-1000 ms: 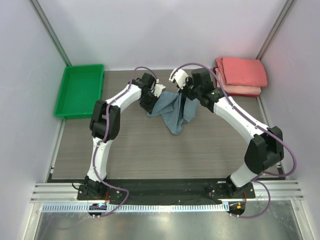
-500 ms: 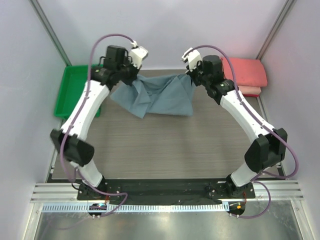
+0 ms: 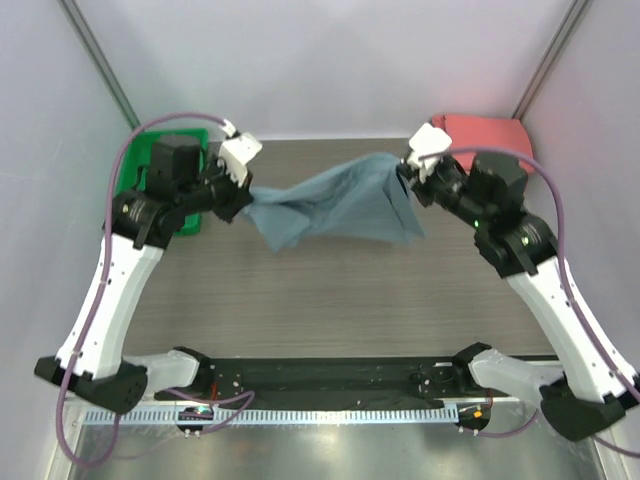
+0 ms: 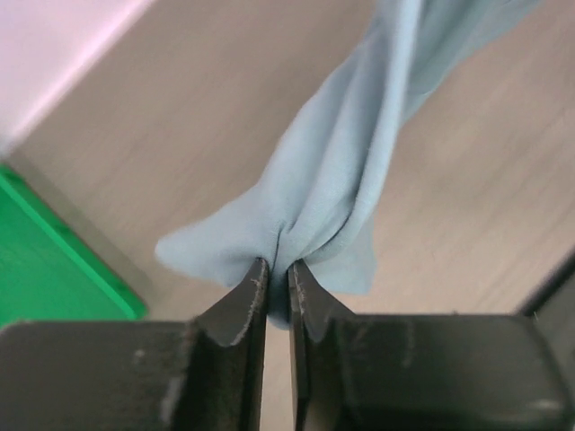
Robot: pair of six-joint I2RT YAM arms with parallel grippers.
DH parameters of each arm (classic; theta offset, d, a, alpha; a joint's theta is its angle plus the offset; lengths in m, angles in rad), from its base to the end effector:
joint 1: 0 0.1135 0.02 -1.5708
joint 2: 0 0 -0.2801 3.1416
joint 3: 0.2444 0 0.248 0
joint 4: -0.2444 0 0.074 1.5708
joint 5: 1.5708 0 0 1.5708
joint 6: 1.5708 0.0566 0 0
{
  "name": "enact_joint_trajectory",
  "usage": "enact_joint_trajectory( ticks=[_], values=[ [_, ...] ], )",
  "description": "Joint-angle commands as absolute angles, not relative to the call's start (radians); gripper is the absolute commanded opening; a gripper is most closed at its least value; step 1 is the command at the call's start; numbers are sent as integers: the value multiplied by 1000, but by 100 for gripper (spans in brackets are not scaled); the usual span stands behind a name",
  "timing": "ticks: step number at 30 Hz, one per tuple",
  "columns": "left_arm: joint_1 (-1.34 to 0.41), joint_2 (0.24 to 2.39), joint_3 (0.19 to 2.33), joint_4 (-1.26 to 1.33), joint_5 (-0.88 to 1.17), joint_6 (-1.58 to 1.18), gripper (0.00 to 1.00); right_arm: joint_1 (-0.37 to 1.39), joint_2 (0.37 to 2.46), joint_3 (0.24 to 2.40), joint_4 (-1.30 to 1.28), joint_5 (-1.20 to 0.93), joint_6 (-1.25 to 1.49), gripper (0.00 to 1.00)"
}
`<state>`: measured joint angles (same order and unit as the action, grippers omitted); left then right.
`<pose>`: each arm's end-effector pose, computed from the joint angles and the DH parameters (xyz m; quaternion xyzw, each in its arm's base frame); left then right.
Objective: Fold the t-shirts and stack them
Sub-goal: Flatten the tshirt out
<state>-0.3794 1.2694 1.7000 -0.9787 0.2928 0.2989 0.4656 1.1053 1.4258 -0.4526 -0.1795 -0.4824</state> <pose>0.2168 -0.1040 0.4692 0.3544 0.7899 -0.1466 0.4786 0.2030 0.1133 0.4795 -0.3945 0.6397 0.0619 0.6568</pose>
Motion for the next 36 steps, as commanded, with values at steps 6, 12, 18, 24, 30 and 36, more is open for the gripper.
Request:
enact_joint_trajectory(
  ticks=[6, 12, 18, 24, 30, 36],
  values=[
    [-380, 1268, 1359, -971, 264, 330, 16, 457, 1100, 1097, -413, -45, -555, 1],
    [-304, 1567, 1509, -880, -30, 281, 44, 393, 1287, 1285, -307, -20, -448, 1],
    [-360, 1536, 1566, -940, 172, 268, 56, 391, 1293, 1255, -310, -54, -451, 1],
    [-547, 1617, 1476, -993, 252, 294, 57, 390, 1302, 1178, -287, -60, -448, 1],
    [-591, 1754, 1446, -891, 308, 232, 57, 348, 1380, 1169, -279, -49, -428, 1],
    [-610, 1871, 1492, -879, 292, 219, 57, 223, 1489, 1224, -230, -28, -333, 28]
  ],
)
